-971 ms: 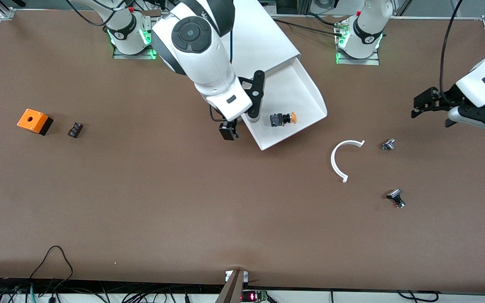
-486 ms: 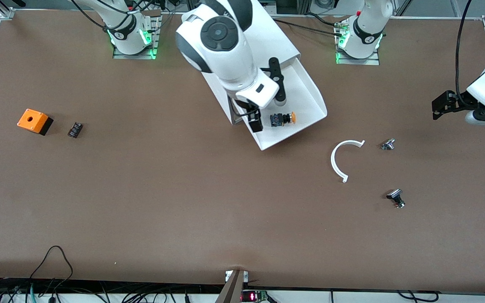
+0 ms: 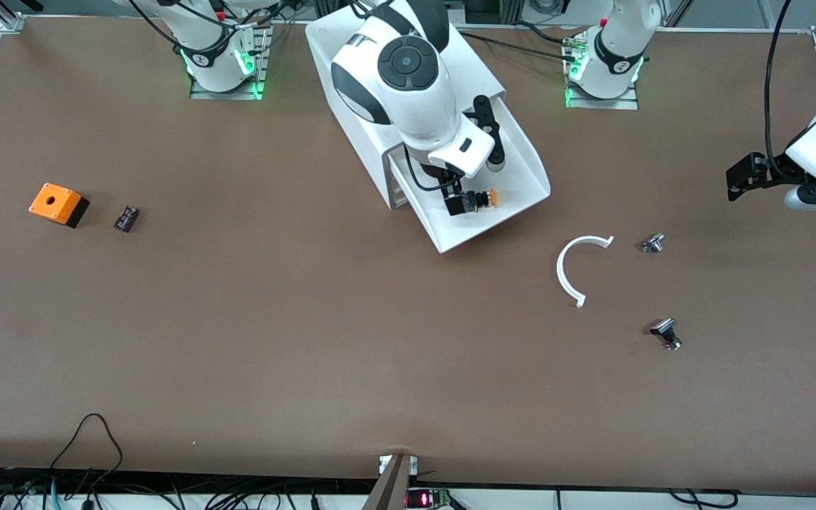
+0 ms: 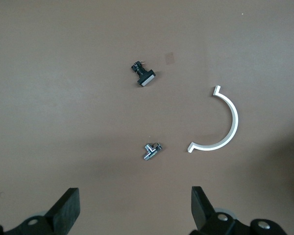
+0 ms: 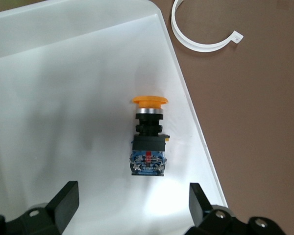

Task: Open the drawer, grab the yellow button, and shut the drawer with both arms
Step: 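Grasp the yellow push button in the drawer with the right gripper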

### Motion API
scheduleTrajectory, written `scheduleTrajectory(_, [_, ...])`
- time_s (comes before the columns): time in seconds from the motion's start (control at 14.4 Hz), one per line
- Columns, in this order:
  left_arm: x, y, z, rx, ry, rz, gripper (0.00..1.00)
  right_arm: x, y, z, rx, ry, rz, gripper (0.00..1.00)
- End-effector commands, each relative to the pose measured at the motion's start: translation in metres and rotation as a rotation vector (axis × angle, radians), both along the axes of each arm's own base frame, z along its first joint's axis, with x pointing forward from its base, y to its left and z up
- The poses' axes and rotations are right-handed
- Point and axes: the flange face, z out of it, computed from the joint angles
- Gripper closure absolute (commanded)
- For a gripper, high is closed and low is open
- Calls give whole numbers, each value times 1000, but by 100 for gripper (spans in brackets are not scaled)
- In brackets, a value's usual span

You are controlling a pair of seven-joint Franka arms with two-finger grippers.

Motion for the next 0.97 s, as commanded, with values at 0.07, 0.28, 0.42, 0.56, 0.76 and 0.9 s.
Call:
scheduleTrajectory(0.07, [-4, 0, 7, 18, 1, 14, 0, 3, 14, -18, 17, -23, 4, 1])
scheduleTrajectory(0.28, [-4, 0, 8, 17, 0, 14, 0, 2, 18, -31, -2, -31, -5, 1])
scheduleTrajectory(0.42, [-4, 0, 7, 17, 1, 12, 0, -1, 22, -42, -9, -21, -8, 1])
scheduleTrajectory(0.56, [-4, 0, 8, 17, 0, 12, 0, -2, 28, -51, -5, -33, -16, 1])
scheduleTrajectory(0.76, [-4, 0, 7, 17, 1, 12, 0, -5, 34, -59, 11, -39, -35, 13])
scheduleTrajectory(0.9, [-4, 0, 8, 17, 0, 12, 0, -5, 35, -58, 11, -41, -35, 36])
